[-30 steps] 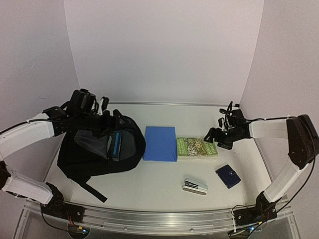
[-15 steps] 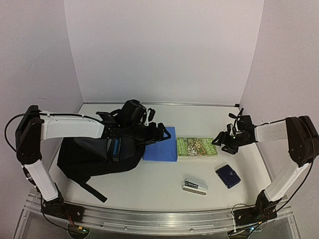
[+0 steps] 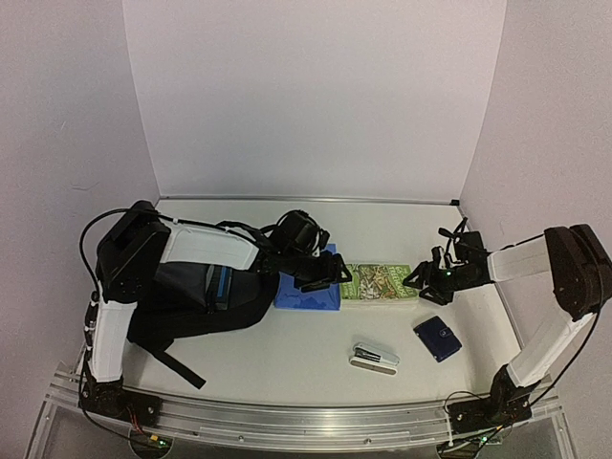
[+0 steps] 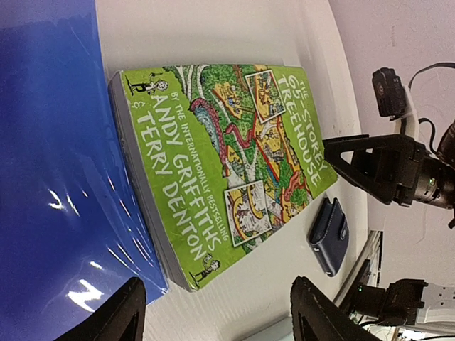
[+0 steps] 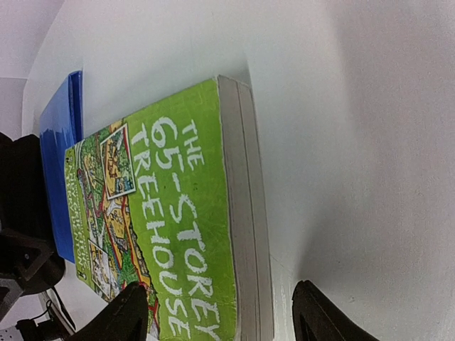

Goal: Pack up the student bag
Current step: Pick up the book from the center of the board.

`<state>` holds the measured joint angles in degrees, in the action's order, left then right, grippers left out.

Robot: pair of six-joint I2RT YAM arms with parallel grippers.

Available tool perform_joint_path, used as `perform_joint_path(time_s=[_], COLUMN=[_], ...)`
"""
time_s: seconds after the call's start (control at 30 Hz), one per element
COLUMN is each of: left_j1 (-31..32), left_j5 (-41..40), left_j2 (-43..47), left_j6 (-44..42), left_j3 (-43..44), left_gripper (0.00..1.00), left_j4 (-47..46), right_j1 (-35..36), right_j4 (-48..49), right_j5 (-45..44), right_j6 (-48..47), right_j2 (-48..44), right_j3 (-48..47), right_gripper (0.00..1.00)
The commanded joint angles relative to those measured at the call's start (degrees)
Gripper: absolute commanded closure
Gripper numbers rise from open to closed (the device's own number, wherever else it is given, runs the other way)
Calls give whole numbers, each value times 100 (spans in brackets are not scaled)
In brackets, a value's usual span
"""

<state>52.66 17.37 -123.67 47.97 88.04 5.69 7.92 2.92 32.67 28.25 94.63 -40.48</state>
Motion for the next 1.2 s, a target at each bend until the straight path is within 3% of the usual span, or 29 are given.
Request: perform_joint_path(time_s=[0.0, 0.1, 0.3, 0.77, 0.93, 1.17], left_j1=[-11, -14, -11, -11, -11, -10], left_j5=[103, 275, 724, 1153, 1183, 1011], left_j2=[-249, -461, -843, -1289, -1307, -1028], left_j6=[-26, 18, 39, 116, 98, -161], left_j3=[333, 401, 609, 871, 896, 868], left_gripper=[32, 34, 52, 61, 65, 61], left_j4=[-159, -225, -505, -542, -543, -316], right_j1=[21, 26, 24, 20, 26, 25], right_j4=[378, 484, 746, 2200, 2328, 2317], right_j5=[246, 378, 546, 1627, 1682, 1330], right_j6=[169, 236, 397, 1199, 1389, 1622], right_j2=[-116, -112, -89, 114, -122, -506], right_j3=[203, 260, 422, 1000, 1061, 1074], right_gripper=[31, 31, 31, 35, 44, 74])
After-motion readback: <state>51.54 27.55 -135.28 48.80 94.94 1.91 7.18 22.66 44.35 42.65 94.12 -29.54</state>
